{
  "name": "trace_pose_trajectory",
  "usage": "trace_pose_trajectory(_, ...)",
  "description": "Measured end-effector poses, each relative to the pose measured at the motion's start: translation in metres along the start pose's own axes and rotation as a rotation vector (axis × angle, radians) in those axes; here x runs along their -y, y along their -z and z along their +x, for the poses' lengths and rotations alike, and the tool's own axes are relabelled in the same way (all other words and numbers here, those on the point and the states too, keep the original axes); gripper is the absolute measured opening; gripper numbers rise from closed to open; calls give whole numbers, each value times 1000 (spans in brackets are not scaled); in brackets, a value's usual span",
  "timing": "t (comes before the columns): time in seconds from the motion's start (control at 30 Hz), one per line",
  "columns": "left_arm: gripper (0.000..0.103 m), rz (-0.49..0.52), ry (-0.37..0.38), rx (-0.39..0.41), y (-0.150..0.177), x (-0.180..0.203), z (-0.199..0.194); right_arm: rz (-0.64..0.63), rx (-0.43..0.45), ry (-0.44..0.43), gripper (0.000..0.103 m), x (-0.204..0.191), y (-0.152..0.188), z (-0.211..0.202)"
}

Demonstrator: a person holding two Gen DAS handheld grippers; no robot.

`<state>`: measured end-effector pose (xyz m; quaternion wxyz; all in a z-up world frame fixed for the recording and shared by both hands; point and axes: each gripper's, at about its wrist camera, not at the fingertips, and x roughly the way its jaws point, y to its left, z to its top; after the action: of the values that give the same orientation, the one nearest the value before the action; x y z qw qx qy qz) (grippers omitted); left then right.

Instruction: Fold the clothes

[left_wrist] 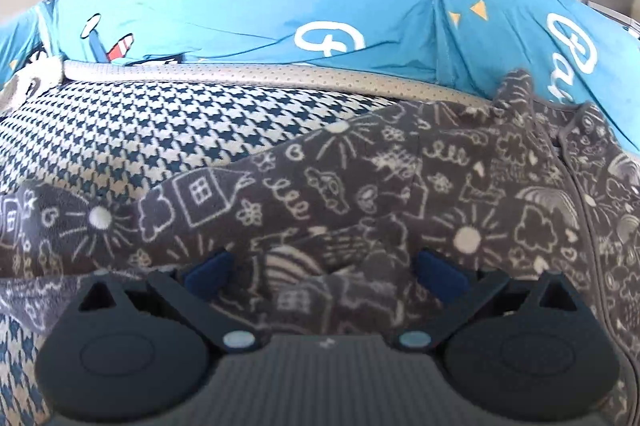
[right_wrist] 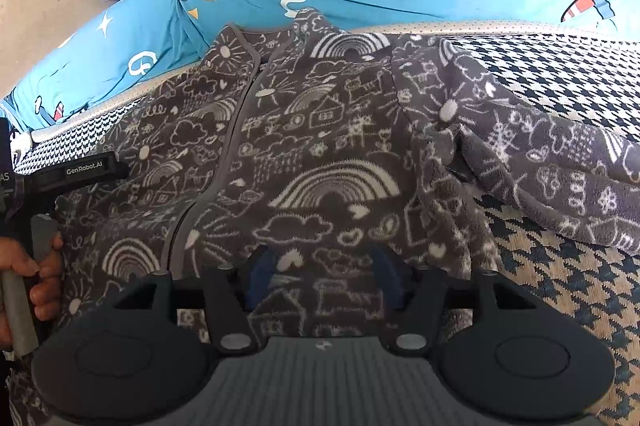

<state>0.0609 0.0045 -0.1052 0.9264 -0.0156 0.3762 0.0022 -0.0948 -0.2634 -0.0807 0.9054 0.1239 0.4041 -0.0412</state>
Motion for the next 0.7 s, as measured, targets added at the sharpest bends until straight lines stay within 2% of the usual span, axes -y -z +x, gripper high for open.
trace_pose_trajectory(0.23, 103, -40, -70, 8, -3, -7, 4, -10, -4, 3, 59, 0, -1, 1)
trace_pose_trajectory(0.43, 103, -48, -94, 13, -4, -3, 3, -10, -7, 1, 59, 2, -1, 1)
trace_pose_trajectory(0.57, 102, -64, -11, 9, -6, 1, -4, -8, -9, 0, 60, 2, -1, 1)
trace_pose_trajectory(0.7, 103, -53, 38, 26, -10, 11, -5, -6, -10, -2, 66, -1, -1, 2)
